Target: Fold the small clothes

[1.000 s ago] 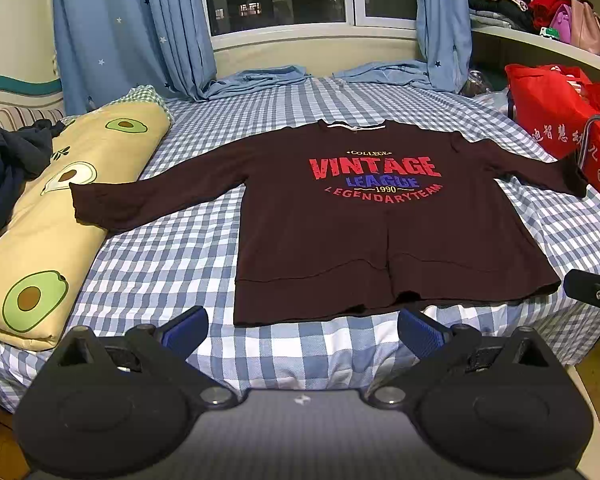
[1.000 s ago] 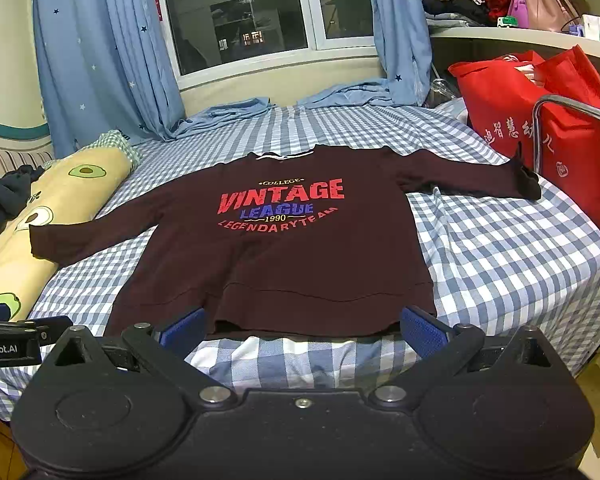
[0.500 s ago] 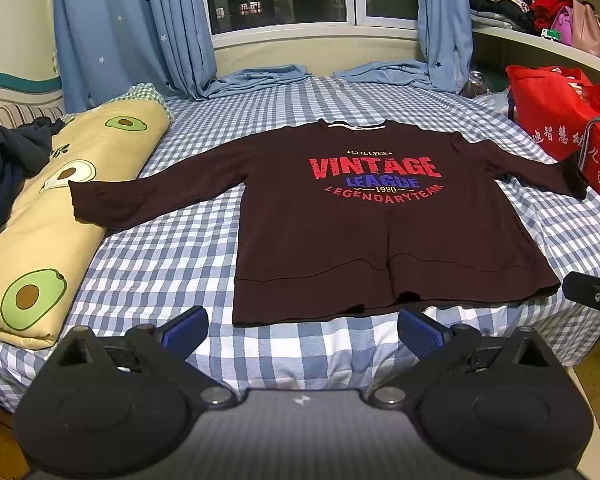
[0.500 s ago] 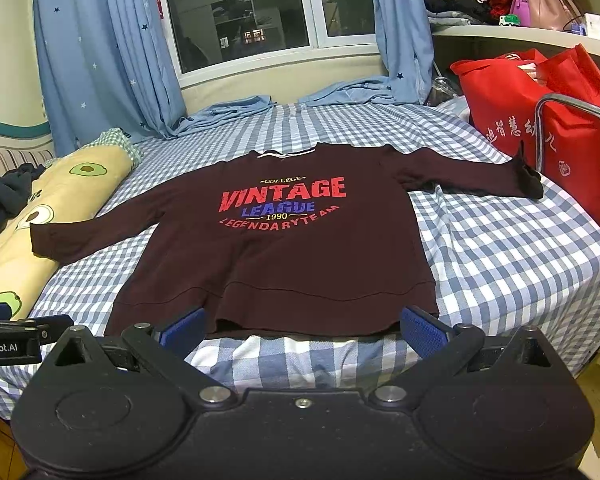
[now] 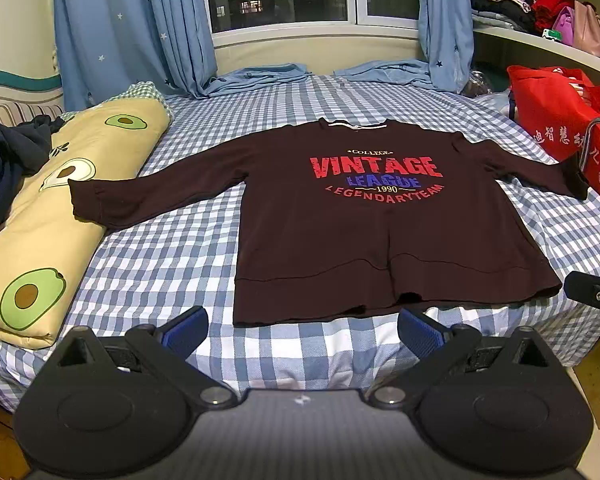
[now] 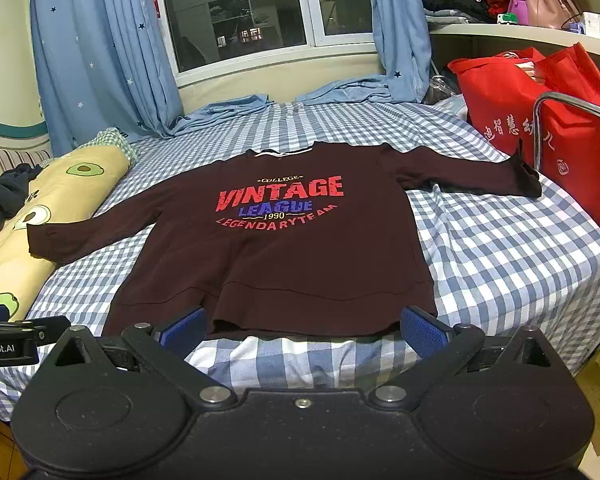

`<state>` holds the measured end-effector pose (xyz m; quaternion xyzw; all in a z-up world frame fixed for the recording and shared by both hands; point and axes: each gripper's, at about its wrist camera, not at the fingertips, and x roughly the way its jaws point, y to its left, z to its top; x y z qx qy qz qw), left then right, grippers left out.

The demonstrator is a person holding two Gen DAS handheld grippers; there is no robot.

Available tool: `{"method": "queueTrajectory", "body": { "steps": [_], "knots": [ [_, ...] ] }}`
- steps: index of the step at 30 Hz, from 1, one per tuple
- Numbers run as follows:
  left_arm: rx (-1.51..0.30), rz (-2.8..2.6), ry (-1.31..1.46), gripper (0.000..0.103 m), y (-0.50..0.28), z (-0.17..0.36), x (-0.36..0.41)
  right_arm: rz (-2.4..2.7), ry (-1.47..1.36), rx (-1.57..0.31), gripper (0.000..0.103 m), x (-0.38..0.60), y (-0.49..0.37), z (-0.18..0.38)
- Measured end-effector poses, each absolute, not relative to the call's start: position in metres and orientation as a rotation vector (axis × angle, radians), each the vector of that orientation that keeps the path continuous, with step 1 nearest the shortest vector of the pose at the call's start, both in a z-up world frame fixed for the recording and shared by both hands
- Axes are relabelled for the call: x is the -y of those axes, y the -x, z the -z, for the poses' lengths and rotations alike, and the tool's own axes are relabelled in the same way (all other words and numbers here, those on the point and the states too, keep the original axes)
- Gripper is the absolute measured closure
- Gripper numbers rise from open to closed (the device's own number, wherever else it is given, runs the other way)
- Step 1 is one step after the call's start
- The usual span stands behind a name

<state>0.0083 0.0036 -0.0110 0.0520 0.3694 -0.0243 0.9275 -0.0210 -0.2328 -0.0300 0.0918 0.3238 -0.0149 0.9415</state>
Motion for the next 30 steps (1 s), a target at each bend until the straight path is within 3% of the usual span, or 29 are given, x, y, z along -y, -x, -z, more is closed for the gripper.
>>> {"method": "queueTrajectory", "body": {
  "steps": [30],
  "knots": [
    [-0.793,0.048,-0.097,0.001,-0.022,0.014,-0.008,0.033,-0.191,-0.675,0.000,0.233,0.013,0.033]
  ]
}}
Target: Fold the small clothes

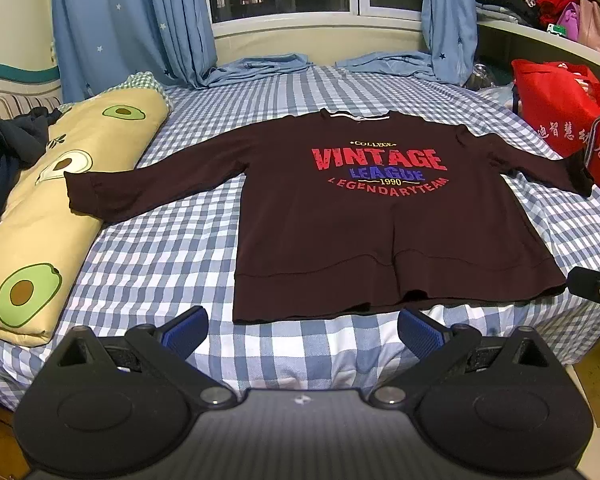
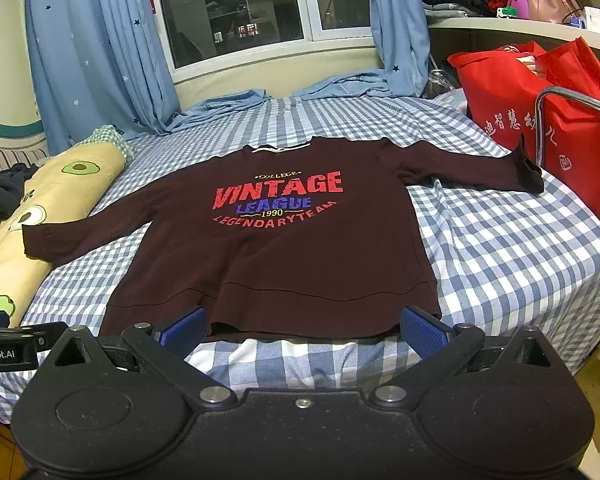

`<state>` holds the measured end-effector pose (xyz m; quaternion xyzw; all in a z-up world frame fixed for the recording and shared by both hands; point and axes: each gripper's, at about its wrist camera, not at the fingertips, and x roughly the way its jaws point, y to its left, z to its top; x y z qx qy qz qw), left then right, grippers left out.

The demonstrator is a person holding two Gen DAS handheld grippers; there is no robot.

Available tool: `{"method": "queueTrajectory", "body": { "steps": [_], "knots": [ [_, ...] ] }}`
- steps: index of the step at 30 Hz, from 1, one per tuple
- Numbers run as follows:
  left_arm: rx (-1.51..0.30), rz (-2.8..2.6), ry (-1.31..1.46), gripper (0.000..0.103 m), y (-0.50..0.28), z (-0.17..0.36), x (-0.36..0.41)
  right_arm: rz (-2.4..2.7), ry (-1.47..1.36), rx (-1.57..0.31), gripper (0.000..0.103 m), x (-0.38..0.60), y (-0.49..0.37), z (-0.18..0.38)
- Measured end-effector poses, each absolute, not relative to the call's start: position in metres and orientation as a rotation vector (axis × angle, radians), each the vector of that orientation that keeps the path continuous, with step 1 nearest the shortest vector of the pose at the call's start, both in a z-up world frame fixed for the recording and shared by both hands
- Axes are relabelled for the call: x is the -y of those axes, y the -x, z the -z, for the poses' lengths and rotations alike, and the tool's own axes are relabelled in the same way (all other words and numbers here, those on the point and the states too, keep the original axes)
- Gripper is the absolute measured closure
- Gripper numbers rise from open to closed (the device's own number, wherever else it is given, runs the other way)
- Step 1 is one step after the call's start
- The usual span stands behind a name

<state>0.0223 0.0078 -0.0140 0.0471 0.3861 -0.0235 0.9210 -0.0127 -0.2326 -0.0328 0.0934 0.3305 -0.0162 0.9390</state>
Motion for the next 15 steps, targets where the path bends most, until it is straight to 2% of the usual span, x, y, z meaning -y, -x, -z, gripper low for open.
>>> {"method": "queueTrajectory", "body": {
  "steps": [15],
  "knots": [
    [-0.838,0.044,-0.094,0.001,-0.0316,0.0211,-0.0126,0.048,-0.195,-0.709,0.000,0.2310,0.0044,0.0356]
  ]
}}
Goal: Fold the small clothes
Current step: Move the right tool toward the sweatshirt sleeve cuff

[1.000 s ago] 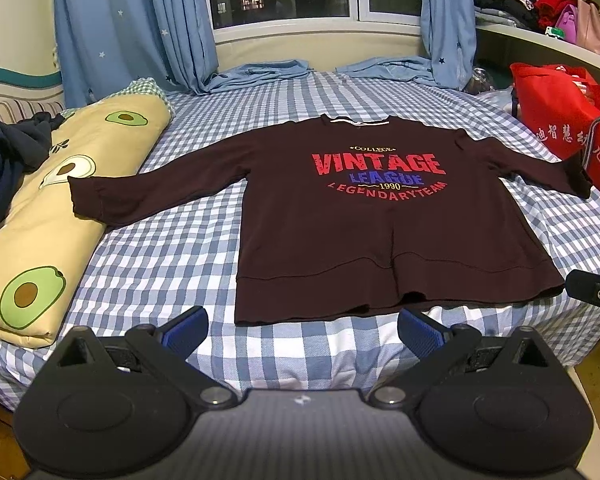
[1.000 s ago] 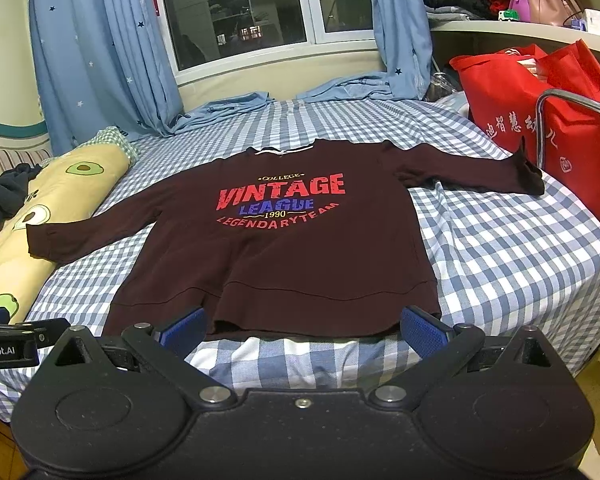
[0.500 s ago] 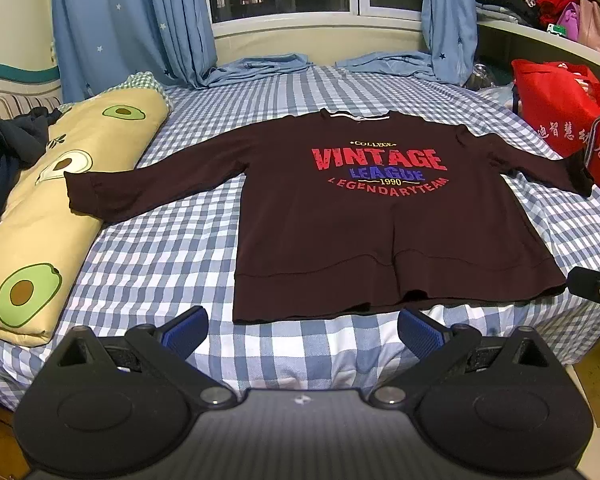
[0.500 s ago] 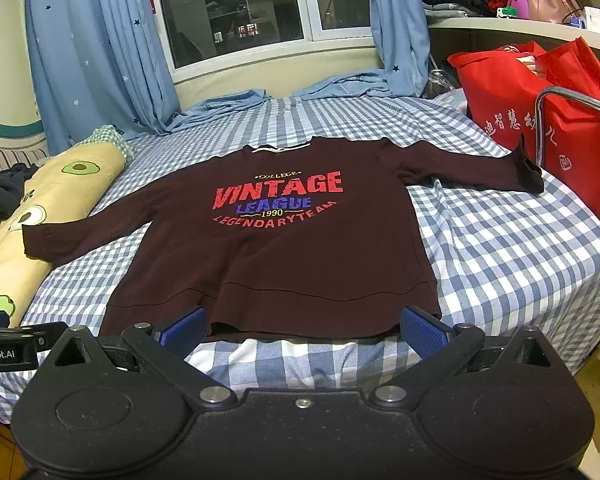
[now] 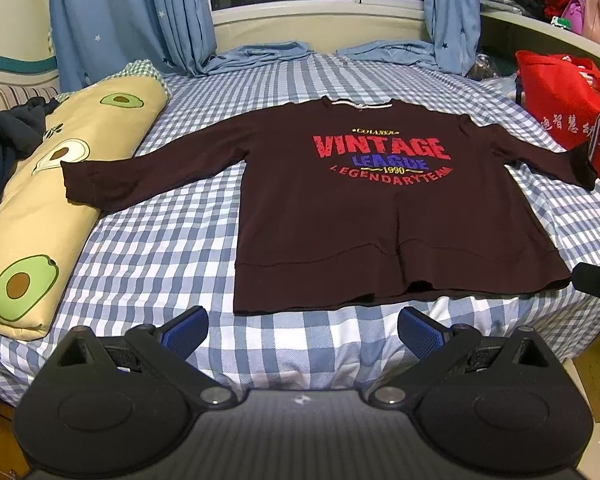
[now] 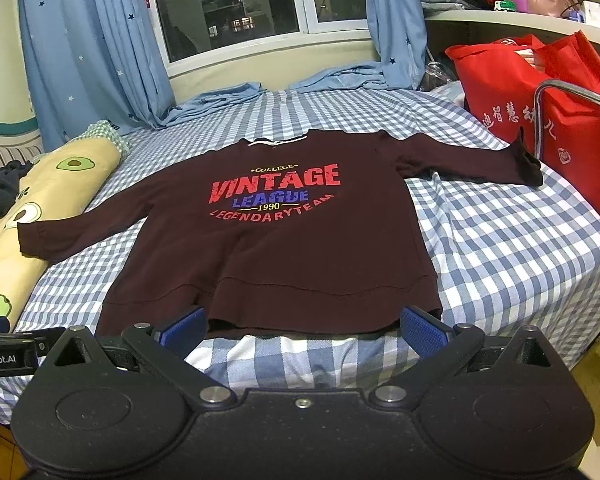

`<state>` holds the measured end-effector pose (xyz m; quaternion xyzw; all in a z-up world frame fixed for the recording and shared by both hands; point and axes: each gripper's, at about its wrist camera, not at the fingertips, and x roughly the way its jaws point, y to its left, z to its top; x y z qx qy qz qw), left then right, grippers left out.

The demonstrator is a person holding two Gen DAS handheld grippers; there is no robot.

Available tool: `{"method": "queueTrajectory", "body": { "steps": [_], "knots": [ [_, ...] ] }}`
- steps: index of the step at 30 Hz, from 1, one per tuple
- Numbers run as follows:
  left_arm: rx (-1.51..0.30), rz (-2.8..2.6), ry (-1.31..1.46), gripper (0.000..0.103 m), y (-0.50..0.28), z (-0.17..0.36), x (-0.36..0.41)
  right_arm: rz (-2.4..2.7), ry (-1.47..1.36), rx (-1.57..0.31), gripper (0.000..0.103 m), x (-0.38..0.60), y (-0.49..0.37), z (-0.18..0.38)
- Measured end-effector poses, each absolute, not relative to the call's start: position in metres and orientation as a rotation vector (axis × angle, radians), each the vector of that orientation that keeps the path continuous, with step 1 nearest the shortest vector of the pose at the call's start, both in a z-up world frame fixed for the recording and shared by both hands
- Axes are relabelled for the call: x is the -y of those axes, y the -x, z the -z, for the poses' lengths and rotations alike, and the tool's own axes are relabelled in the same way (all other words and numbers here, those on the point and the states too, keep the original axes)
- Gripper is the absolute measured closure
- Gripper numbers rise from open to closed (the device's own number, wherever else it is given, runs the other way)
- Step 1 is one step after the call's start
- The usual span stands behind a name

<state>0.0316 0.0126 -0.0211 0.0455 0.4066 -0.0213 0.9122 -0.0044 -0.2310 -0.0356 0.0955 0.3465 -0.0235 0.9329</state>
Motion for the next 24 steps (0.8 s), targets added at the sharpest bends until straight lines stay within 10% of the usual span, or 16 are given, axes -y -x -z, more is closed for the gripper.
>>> {"method": "queueTrajectory", "body": {
  "steps": [24],
  "knots": [
    [-1.063,0.016,-0.206,0.001,-0.134,0.029,-0.002,0.159,-0.280,-0.834,0.000,0.260,-0.061,0.025]
  ]
}}
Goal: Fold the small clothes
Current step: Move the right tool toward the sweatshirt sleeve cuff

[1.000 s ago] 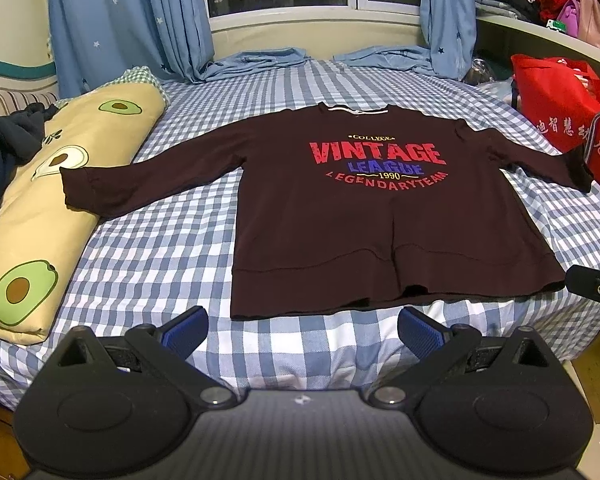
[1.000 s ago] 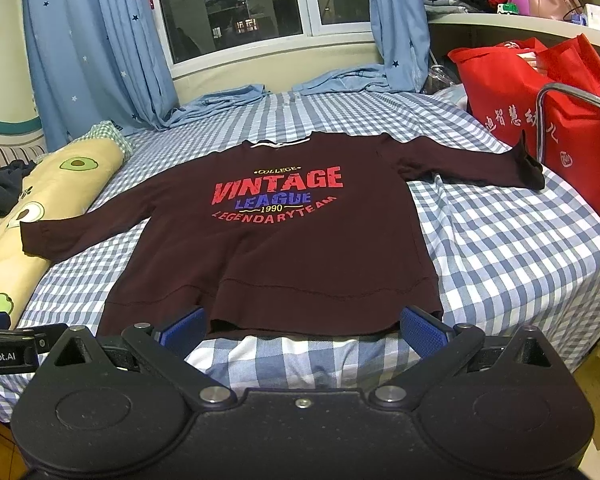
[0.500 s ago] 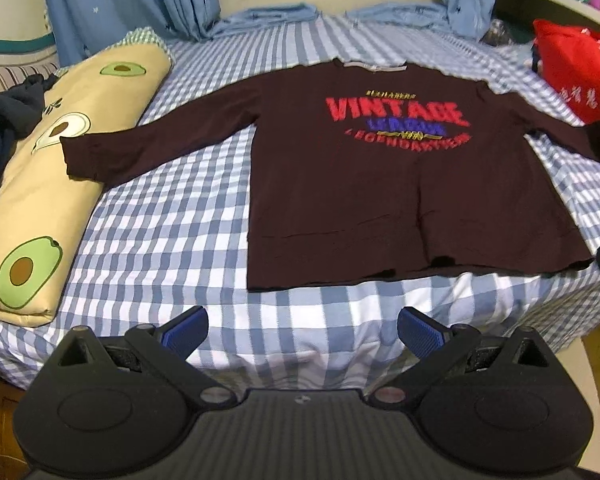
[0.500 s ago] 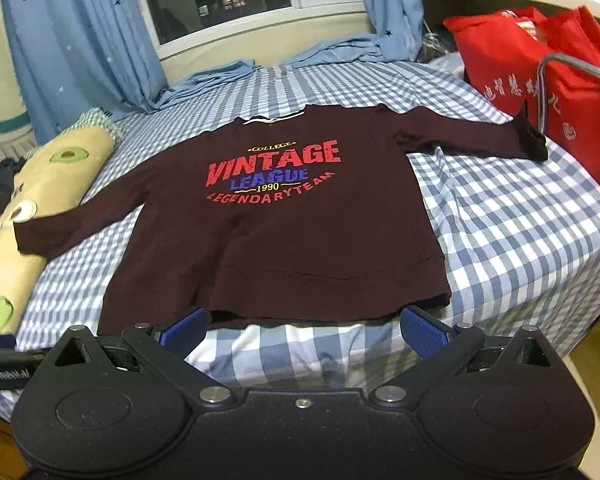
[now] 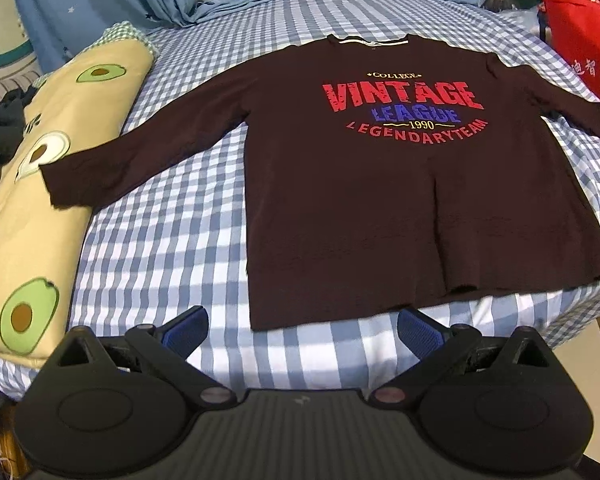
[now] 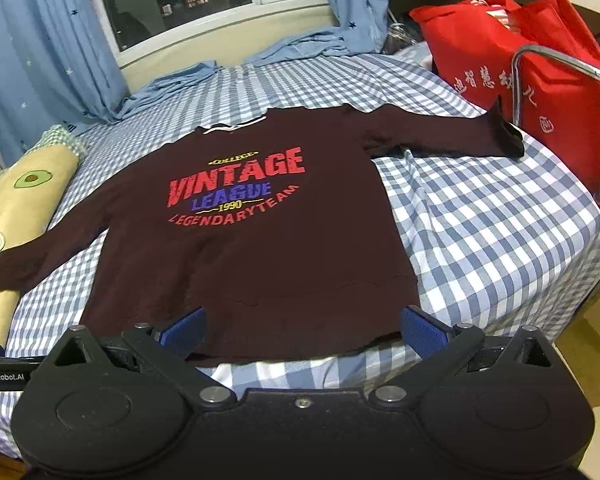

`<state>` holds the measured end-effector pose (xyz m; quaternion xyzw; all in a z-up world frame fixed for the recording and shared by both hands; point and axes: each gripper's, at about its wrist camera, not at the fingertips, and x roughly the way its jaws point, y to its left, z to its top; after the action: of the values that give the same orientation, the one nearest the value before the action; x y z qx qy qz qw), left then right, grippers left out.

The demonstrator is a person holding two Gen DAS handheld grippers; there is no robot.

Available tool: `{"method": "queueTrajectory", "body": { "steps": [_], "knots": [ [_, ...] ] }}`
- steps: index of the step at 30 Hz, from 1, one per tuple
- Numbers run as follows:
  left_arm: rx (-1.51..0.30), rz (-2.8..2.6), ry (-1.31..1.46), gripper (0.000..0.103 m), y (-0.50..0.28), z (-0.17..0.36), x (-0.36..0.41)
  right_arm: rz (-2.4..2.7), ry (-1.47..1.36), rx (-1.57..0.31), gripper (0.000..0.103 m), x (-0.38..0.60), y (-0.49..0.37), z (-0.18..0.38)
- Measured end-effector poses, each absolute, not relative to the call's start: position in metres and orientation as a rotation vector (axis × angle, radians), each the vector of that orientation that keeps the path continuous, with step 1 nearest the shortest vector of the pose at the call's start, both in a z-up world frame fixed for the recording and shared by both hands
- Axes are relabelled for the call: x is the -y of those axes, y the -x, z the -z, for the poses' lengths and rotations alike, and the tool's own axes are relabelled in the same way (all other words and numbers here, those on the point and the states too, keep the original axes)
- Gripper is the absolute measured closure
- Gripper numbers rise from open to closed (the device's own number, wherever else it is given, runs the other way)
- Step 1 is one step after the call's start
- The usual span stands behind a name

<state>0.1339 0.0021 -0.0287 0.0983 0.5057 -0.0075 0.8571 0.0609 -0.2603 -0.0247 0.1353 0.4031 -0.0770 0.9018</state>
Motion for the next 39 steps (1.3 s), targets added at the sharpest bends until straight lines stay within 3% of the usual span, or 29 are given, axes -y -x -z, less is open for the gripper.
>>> {"method": "queueTrajectory", "body": {
  "steps": [24,39],
  "knots": [
    [-1.168,-0.016,-0.199,0.001,-0.283,0.040,0.162,0.282,-0.341,-1.044,0.000,0.432,-0.237,0.052],
    [-1.305,-0.061,-0.278,0.001,-0.339,0.059,0.223,0.259,-0.351,-1.120,0.000,0.495,-0.298,0.080]
  ]
}}
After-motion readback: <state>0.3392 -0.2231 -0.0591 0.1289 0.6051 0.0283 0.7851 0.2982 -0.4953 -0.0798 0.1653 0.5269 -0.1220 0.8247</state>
